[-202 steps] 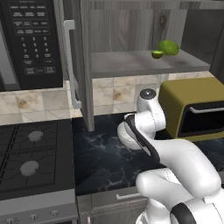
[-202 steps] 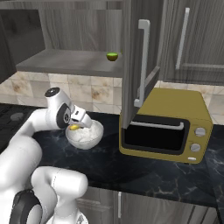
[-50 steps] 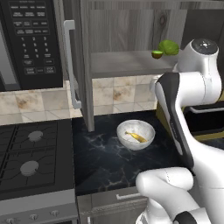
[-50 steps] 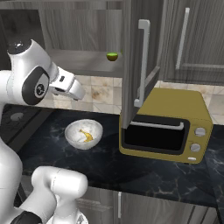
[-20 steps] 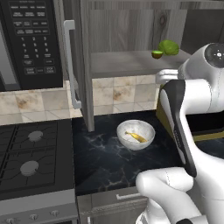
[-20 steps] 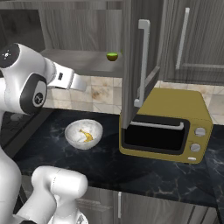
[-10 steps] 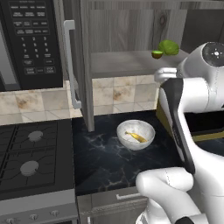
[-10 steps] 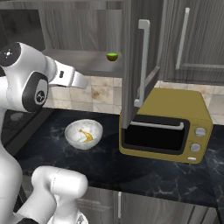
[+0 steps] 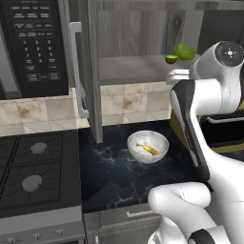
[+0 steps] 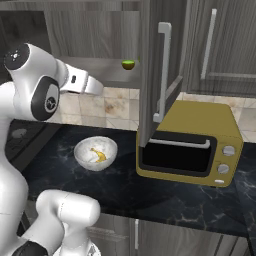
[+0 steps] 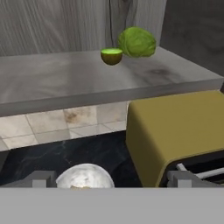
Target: Open the cabinet. Pick the banana and kiwi from the cabinet and place them into the bowl. Then close the cabinet.
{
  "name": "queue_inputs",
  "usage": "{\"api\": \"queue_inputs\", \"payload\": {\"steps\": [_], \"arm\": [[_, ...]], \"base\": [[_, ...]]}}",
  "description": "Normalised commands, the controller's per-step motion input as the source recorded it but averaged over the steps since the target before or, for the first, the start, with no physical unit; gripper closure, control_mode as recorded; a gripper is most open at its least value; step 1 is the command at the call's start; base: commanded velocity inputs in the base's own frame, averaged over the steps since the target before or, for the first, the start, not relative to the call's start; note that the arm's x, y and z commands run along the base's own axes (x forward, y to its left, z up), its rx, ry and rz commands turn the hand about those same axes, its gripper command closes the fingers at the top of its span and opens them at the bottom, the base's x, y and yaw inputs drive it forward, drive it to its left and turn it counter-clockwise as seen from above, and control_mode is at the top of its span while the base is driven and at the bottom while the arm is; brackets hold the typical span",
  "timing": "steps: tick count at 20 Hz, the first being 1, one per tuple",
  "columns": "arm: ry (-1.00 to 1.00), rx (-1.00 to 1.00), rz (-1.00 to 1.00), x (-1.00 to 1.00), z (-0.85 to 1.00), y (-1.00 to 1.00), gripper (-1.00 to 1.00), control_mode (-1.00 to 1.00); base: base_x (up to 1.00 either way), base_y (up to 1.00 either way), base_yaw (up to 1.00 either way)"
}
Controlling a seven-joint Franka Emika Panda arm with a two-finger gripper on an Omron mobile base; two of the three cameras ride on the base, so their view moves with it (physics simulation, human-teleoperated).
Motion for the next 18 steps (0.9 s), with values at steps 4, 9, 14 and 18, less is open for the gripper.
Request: {"api": "queue_inputs", "payload": {"steps": [4, 9, 14, 18], "arm": [[0.0, 0.0, 0.0, 0.34, 0.07, -0.05, -1.0, -1.0], [0.01, 0.0, 0.0, 0.4, 0.01, -0.07, -1.0, -1.0], [0.05, 0.0, 0.0, 0.5, 0.0, -0.06, -1.0, -1.0], [0.06, 0.0, 0.0, 0.53, 0.0, -0.04, -1.0, -1.0]], "base": [[0.0, 0.0, 0.0], [0.0, 0.0, 0.0], [0.0, 0.0, 0.0], [0.0, 0.0, 0.0]]}}
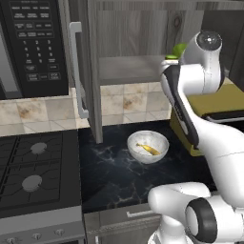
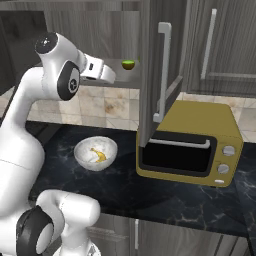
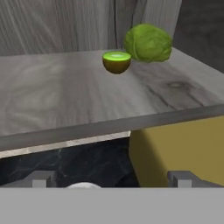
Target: Open the cabinet. Pick the banana and kiwi from the cabinet and place them into the bowl. Then close the cabinet.
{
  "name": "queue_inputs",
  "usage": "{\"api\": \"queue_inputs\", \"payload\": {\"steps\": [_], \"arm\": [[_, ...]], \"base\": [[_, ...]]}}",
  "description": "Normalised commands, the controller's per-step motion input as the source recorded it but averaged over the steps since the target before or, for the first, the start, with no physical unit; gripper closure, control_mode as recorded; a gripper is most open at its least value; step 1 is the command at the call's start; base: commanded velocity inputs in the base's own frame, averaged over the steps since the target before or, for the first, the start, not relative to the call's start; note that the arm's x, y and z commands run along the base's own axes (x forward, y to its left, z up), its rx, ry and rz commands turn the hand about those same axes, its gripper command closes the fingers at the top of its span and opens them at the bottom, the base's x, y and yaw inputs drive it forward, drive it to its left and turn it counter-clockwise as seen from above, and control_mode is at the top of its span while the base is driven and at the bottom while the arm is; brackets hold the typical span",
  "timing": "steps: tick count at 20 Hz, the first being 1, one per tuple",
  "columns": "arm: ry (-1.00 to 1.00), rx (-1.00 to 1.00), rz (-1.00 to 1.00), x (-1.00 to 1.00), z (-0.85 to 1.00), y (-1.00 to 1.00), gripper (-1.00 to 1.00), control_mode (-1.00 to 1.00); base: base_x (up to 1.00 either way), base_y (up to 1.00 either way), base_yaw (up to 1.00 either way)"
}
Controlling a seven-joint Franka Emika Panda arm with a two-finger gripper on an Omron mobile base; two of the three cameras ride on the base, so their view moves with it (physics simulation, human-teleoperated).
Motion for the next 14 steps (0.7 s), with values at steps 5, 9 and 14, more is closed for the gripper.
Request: {"api": "queue_inputs", "payload": {"steps": [5, 9, 14], "arm": [[0.06, 0.0, -0.01, 0.5, 0.0, -0.04, -1.0, -1.0], [0.02, 0.0, -0.01, 0.51, 0.0, -0.14, -1.0, -1.0], [0.01, 0.0, 0.0, 0.48, 0.0, -0.12, -1.0, -1.0]], "base": [[0.0, 0.0, 0.0], [0.0, 0.0, 0.0], [0.0, 0.0, 0.0]]}}
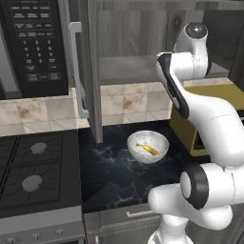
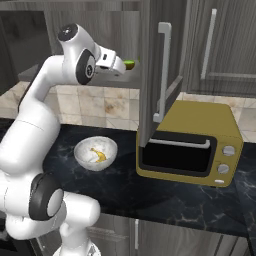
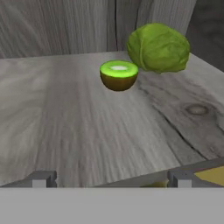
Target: Open the cabinet. Pick the banana and kiwi from the cabinet and place them into the bowl. Then close the cabinet.
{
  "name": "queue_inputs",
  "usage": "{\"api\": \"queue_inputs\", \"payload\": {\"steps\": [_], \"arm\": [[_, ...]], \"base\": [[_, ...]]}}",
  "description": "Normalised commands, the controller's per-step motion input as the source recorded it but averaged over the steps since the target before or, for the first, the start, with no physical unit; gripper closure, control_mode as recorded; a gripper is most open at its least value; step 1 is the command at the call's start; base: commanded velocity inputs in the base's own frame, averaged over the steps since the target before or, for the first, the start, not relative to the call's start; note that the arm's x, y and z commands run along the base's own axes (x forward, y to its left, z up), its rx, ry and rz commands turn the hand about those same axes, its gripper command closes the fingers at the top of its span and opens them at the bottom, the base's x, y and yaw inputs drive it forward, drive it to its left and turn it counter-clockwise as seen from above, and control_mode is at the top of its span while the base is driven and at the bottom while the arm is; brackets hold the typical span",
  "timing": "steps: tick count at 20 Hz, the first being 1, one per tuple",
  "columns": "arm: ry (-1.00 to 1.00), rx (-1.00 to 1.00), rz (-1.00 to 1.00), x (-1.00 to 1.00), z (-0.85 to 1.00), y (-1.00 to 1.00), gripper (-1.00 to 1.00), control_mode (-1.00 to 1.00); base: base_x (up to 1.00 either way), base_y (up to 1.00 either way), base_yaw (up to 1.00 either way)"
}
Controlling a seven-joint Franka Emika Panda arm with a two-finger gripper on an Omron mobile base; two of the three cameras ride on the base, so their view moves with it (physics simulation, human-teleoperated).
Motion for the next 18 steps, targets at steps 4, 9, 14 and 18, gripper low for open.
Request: {"api": "queue_inputs", "payload": {"steps": [4, 9, 14, 18], "arm": [[-0.07, 0.0, 0.0, 0.26, -0.14, -0.02, -1.0, -1.0], [-0.07, 0.0, 0.0, 0.19, -0.07, -0.03, -1.0, -1.0], [0.0, 0.0, 0.0, 0.24, 0.0, -0.08, -1.0, -1.0], [0.0, 0.0, 0.0, 0.24, 0.0, -0.12, -1.0, -1.0]], "base": [[0.0, 0.0, 0.0], [0.0, 0.0, 0.0], [0.0, 0.0, 0.0], [0.0, 0.0, 0.0]]}}
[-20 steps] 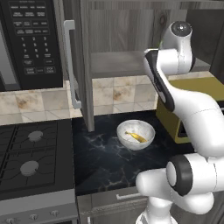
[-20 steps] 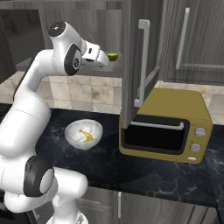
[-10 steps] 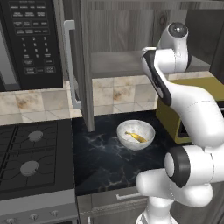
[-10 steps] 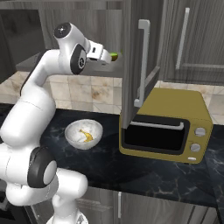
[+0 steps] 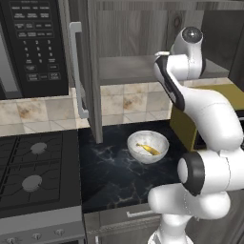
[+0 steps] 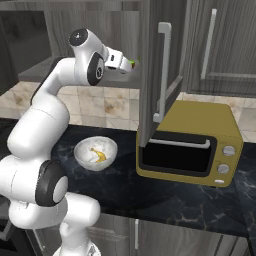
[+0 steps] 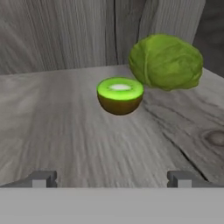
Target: Open the cabinet. Pick the banana and kiwi from the cabinet and place them into the bowl. Then close the cabinet.
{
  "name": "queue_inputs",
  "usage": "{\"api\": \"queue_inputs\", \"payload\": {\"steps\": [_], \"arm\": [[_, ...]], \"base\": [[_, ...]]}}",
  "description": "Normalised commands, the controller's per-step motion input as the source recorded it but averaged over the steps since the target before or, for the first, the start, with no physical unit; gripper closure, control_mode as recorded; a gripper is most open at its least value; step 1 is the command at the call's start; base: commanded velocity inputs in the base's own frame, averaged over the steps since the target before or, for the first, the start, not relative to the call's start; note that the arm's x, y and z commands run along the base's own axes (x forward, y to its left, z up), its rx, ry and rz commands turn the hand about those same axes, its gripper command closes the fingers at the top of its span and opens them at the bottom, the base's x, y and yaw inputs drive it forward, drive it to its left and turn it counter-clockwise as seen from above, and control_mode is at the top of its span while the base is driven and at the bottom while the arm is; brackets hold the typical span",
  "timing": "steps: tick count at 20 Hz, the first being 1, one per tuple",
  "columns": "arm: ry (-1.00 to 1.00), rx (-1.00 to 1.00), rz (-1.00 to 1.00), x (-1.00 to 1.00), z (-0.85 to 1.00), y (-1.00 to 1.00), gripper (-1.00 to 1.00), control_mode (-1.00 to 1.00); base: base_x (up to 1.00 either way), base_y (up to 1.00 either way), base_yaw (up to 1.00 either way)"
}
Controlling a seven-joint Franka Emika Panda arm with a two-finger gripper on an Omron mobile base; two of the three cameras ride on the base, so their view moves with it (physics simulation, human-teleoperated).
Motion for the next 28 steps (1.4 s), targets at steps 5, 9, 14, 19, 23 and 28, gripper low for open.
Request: {"api": "queue_inputs", "payload": {"steps": [5, 9, 14, 19, 23, 28], "arm": [[0.0, 0.0, 0.0, 0.31, 0.0, -0.11, -1.0, -1.0], [0.0, 0.0, 0.0, 0.33, 0.0, -0.07, -1.0, -1.0], [0.01, 0.0, 0.0, 0.38, 0.0, -0.05, -1.0, -1.0], [0.02, 0.0, 0.0, 0.36, 0.0, -0.08, -1.0, -1.0], [0.01, 0.0, 0.0, 0.3, 0.0, -0.13, -1.0, -1.0], [0.02, 0.0, 0.0, 0.28, 0.0, -0.17, -1.0, -1.0]], "base": [[0.0, 0.0, 0.0], [0.0, 0.0, 0.0], [0.0, 0.0, 0.0], [0.0, 0.0, 0.0], [0.0, 0.0, 0.0], [0.0, 0.0, 0.0]]}}
